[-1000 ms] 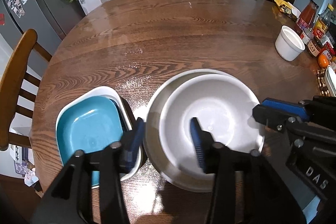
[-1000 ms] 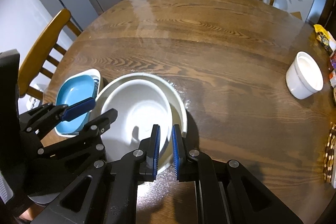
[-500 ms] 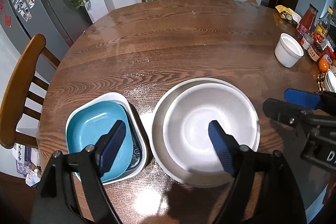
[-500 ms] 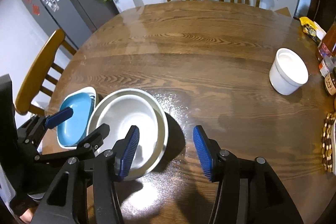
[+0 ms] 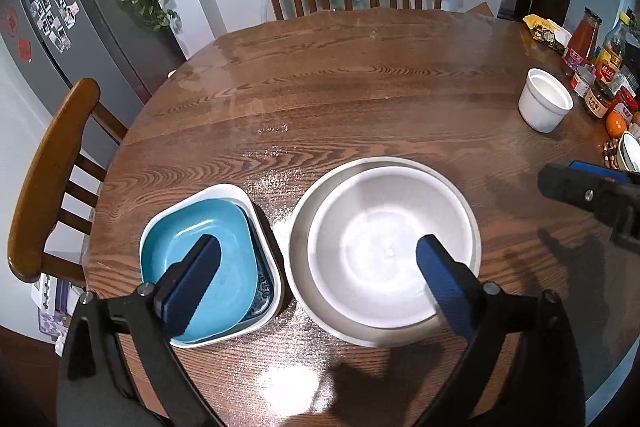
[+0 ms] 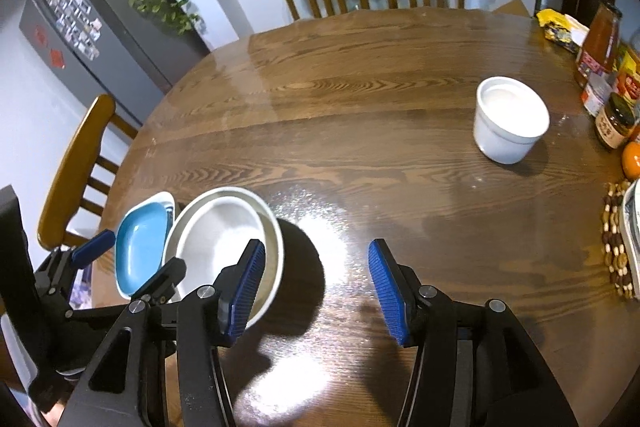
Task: Organize plates and bowls
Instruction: 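Move the right tool to the small white ramekin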
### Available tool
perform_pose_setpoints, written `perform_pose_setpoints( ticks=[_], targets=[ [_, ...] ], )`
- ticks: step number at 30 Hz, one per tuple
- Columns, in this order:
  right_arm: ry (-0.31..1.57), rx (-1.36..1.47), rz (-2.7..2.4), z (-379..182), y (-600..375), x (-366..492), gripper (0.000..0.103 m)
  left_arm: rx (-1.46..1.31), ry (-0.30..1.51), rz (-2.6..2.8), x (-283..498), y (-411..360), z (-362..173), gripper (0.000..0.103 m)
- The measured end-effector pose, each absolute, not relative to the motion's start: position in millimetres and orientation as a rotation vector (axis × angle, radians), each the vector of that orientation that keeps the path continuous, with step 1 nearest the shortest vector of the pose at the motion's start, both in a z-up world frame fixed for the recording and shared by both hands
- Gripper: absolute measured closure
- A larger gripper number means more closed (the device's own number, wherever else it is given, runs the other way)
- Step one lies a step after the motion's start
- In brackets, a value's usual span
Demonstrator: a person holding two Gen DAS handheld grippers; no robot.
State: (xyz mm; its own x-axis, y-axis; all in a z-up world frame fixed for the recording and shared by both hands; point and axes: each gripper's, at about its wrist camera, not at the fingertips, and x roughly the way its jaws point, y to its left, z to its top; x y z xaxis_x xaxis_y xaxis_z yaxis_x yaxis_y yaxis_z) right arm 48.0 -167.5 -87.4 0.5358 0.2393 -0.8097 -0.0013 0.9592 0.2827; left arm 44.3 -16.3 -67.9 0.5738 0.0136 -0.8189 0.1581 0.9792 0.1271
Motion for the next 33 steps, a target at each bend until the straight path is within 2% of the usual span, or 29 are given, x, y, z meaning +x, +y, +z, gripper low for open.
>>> perform_pose_setpoints(
  ticks=[33],
  targets=[
    [0.929, 0.396, -0.064, -82.6, -288.6, 7.3, 0.048, 0.314, 0.848, -0.265, 17.0, -111.6, -48.6, 0.004]
  ],
)
